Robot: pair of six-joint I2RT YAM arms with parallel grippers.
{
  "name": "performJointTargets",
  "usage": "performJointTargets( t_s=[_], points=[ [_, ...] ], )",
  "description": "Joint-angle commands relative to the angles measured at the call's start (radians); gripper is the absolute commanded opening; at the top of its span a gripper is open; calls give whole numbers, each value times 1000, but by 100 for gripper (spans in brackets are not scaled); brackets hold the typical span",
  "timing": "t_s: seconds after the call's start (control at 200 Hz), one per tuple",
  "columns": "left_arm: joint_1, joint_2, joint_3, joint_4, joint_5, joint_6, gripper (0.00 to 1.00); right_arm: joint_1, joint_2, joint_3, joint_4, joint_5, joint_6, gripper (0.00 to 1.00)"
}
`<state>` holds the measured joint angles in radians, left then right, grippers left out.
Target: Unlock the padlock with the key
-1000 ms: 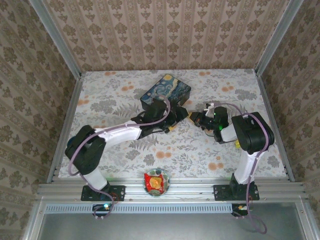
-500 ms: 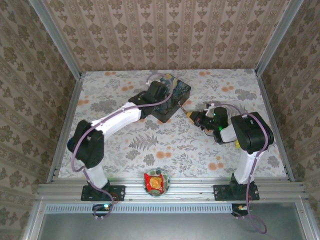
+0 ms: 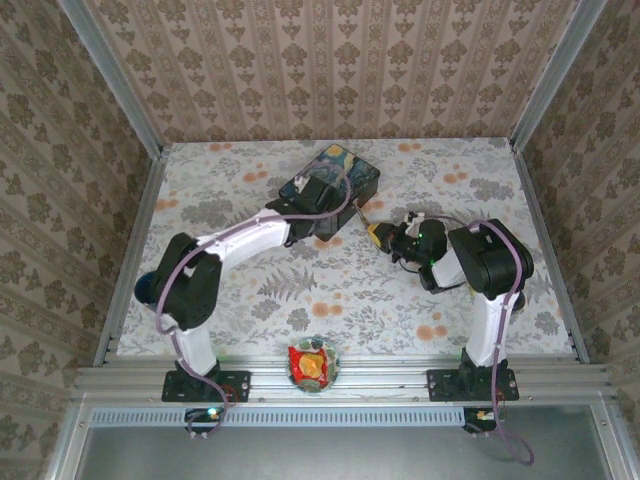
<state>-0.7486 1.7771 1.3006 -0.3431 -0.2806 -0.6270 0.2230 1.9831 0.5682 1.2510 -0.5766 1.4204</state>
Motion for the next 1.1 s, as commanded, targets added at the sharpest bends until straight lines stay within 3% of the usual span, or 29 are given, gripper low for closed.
performJointTargets(
  t_s=[0.0,0.21,0.435,0.63,0.74,0.98,1.095],
  points=[
    [-11,-120,-101,227,169,-204,84,18,-26,1,-44,23,-28,0],
    [-36,-2,-52,347,306,-334,86,25,-49,37,-118,32,-100,0],
    [-46,170,79,355,317,-380,83,28,-101,53,-217,48,-173,0],
    [-44,236,122,350,319,-406,65,27,-101,63,-242,52,-193,0],
    [-40,263,135,331,317,-420,62,27,-88,70,-234,50,-189,0],
    [-34,310,150,354,317,-435,45,28,-75,79,-225,49,-184,0],
    [-30,318,155,375,311,-435,44,28,-74,79,-225,50,-185,0]
  ],
)
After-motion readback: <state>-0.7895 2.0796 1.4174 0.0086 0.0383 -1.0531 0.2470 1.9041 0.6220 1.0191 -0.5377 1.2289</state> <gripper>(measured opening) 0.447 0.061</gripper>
